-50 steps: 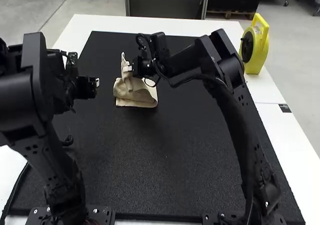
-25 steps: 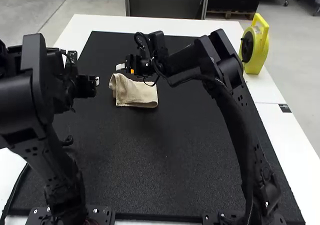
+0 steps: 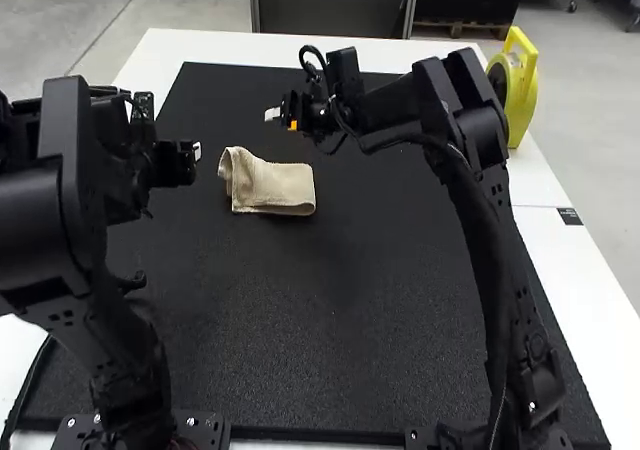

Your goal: Fold the towel.

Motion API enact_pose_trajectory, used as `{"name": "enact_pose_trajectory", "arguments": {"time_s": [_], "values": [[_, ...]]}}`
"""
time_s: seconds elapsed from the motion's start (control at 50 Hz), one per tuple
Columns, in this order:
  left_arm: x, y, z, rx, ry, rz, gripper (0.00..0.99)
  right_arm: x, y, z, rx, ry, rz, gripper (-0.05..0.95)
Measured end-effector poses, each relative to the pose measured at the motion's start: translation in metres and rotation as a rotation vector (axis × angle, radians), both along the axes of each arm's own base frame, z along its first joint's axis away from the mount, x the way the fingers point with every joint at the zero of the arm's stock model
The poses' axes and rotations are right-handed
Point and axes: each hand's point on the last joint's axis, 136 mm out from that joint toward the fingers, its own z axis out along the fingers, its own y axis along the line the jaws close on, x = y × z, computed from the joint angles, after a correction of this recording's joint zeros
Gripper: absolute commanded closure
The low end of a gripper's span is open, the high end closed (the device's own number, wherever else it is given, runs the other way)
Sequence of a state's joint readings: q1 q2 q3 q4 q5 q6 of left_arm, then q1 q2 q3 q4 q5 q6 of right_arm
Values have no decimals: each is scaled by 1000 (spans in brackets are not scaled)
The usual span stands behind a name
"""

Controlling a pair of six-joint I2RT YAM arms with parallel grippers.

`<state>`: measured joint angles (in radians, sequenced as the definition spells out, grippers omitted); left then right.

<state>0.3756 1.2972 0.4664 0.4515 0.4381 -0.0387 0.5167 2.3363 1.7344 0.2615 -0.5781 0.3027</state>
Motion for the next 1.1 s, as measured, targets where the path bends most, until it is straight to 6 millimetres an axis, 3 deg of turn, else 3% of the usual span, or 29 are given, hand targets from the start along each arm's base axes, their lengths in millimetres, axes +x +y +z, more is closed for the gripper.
{"name": "enact_pose_trajectory", "arguments": {"time_s": [0.18, 0.3, 0.62, 0.78, 0.96, 1.1], "values": [[5, -27, 12, -13, -23, -39, 38, 13, -45, 72, 34, -106, -89, -13], [10, -39, 30, -7, -55, -32, 38, 7, -68, 100, 40, -146, -134, -13], [1, -51, 102, 61, -248, 118, 38, -20, -126, 97, -19, -192, -268, -13], [-16, -60, 133, 59, -358, 134, 38, -37, -155, 121, -11, -296, -344, -13], [-33, -62, 134, 55, -405, 144, 38, -62, -182, 150, 16, -399, -401, -13], [-44, -59, 131, 64, -439, 164, 38, -70, -216, 144, 9, -412, -468, -13]]}}
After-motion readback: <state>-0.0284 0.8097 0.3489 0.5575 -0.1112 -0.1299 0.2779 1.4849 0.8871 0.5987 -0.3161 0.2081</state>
